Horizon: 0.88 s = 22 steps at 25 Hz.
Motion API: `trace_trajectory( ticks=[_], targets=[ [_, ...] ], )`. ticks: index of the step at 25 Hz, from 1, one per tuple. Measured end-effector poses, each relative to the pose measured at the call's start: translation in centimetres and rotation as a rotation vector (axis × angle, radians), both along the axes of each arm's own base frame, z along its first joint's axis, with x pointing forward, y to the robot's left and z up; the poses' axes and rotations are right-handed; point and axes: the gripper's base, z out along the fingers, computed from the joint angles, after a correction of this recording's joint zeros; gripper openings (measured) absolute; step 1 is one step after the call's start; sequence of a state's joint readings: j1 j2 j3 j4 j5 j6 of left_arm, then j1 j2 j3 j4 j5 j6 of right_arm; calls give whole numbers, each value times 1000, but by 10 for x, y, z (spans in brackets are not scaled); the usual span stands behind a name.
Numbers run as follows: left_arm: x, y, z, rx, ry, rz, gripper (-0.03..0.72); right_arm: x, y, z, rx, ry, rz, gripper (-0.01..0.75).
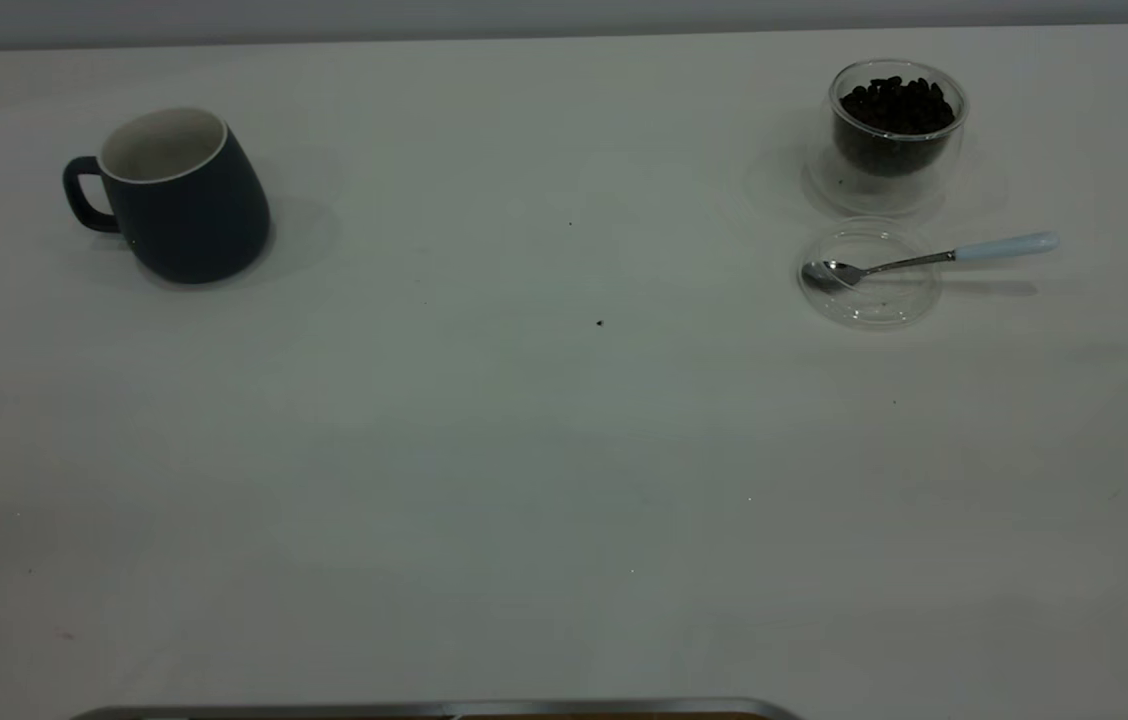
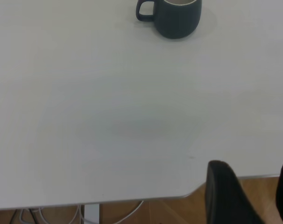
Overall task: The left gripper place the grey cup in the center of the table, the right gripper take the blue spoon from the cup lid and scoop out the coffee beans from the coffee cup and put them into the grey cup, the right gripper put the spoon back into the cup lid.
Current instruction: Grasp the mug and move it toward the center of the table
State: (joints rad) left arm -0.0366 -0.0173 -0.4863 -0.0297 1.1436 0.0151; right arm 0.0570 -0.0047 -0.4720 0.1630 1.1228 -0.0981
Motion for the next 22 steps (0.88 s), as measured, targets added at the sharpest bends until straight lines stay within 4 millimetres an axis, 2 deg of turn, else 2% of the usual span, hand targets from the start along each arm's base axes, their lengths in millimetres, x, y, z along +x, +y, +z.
trace_trajectory(
  ticks=[18,20,22],
  targets=[
    [0,0,1,-29,-3,24,337,0,0,0,0,0,0,240],
    [0,0,10,-46,14,44,337,0,0,0,0,0,0,240],
    [4,2,27,-32,22,65,337,0,0,0,0,0,0,240]
  ],
)
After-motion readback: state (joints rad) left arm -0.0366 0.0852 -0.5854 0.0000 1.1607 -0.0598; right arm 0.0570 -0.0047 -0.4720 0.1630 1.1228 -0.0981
